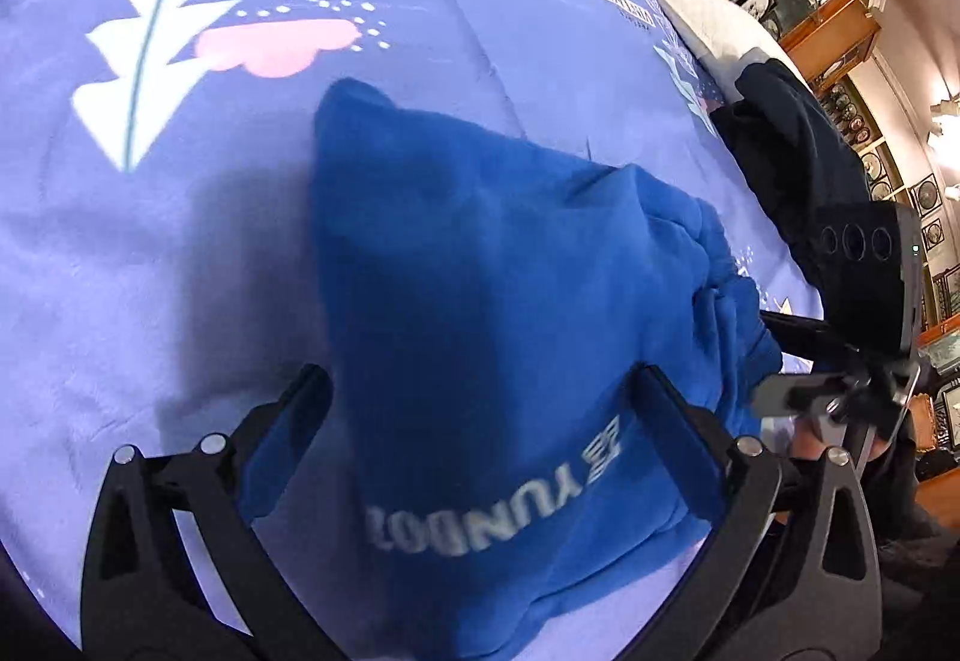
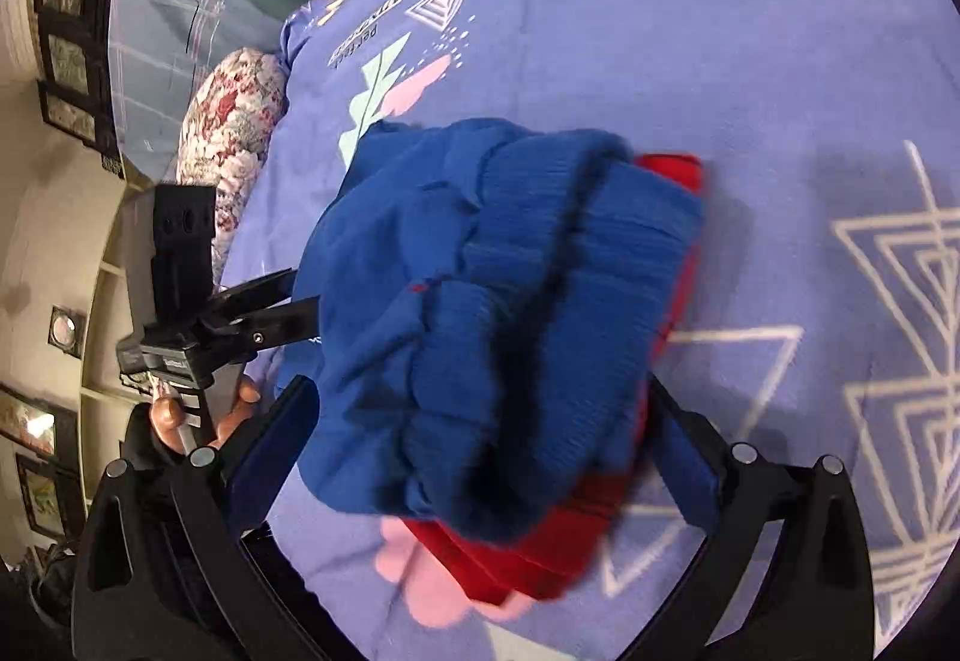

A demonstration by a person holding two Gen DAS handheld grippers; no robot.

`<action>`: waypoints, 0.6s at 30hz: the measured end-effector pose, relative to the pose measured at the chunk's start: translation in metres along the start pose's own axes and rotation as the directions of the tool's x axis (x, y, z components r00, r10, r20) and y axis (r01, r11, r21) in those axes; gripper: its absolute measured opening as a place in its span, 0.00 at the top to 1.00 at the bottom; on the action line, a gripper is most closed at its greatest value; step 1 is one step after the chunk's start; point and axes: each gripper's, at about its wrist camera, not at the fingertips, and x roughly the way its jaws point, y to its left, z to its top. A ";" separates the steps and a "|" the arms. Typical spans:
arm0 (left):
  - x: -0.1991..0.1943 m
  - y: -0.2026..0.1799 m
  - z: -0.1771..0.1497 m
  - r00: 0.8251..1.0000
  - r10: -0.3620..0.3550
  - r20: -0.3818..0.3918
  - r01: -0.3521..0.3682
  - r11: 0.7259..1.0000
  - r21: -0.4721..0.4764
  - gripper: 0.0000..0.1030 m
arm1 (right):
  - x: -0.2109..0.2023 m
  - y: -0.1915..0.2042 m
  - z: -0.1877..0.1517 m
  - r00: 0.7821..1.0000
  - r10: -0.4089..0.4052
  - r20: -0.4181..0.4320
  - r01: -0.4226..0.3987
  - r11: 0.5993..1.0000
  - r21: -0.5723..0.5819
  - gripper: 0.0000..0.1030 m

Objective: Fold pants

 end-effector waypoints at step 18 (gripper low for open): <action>-0.033 -0.037 -0.005 0.994 -0.035 0.100 0.037 0.999 -0.015 0.41 | -0.034 0.046 -0.009 0.985 -0.133 0.112 0.145 0.983 -0.109 0.66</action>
